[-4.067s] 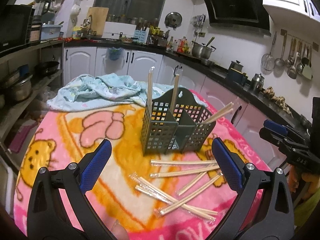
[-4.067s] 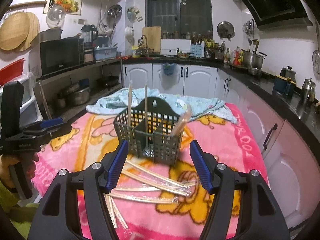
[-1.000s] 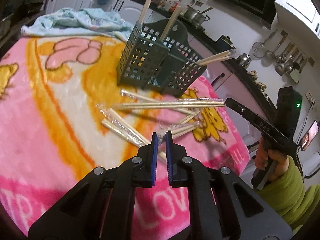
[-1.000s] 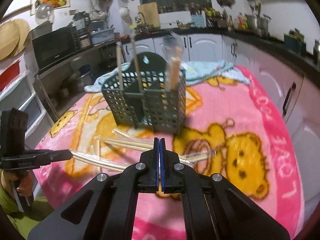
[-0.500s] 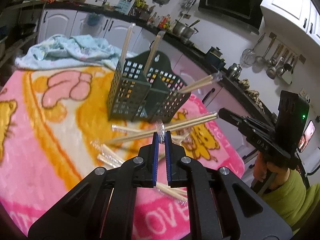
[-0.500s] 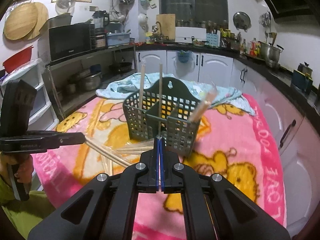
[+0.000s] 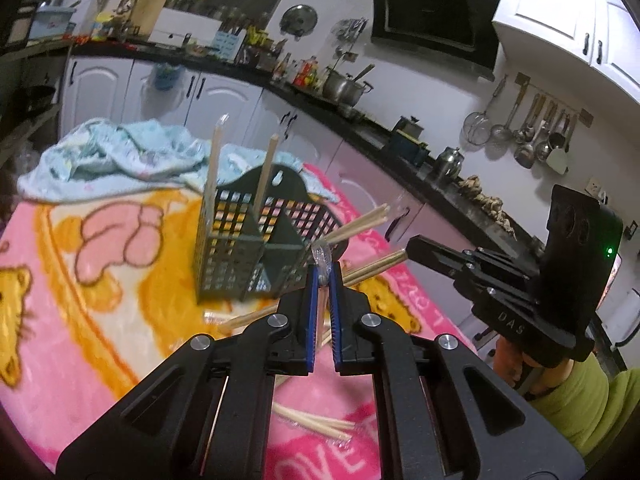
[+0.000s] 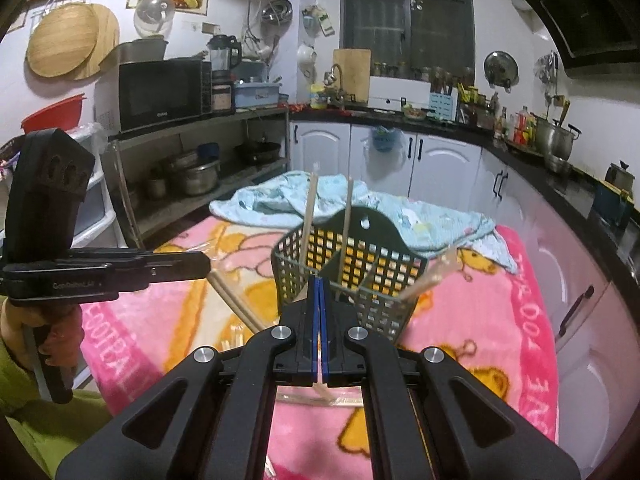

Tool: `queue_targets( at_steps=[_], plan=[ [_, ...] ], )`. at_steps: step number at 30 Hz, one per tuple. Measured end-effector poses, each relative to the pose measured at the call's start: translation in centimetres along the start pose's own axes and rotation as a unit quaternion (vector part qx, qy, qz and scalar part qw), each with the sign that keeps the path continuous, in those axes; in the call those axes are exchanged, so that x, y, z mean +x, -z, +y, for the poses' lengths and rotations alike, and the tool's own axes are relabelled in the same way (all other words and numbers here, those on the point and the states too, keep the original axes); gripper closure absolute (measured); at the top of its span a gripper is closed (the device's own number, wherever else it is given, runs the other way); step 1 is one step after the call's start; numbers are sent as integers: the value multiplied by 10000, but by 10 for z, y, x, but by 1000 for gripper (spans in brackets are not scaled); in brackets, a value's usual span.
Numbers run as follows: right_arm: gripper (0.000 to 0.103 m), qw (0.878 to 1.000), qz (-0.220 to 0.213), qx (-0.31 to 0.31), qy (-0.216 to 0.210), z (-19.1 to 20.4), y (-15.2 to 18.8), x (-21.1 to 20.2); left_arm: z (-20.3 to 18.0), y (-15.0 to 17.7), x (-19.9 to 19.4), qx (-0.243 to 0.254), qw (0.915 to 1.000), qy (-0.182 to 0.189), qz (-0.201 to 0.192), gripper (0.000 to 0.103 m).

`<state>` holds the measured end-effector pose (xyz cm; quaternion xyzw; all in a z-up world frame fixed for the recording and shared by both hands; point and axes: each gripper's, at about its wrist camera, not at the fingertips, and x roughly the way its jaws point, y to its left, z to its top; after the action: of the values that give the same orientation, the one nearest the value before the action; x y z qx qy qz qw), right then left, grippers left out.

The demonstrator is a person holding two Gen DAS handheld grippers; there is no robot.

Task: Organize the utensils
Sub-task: 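Lift both held chopsticks and carry them over the green caddy, then lower the chopsticks into the caddy and open both grippers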

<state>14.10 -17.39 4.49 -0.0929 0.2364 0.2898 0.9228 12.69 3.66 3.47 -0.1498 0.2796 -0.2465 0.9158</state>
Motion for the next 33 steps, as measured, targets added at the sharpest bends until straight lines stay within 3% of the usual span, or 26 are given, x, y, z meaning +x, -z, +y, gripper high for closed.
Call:
queue_targets(
  at_steps=[17, 33],
  plan=[
    [102, 9974, -689, -128, 163, -5, -52, -40, -40, -65, -26, 391, 9954, 267, -837, 100],
    [102, 9918, -1137, -136, 569, -35, -111, -50, -54, -127, -27, 533, 9891, 98, -1368, 100]
  ],
)
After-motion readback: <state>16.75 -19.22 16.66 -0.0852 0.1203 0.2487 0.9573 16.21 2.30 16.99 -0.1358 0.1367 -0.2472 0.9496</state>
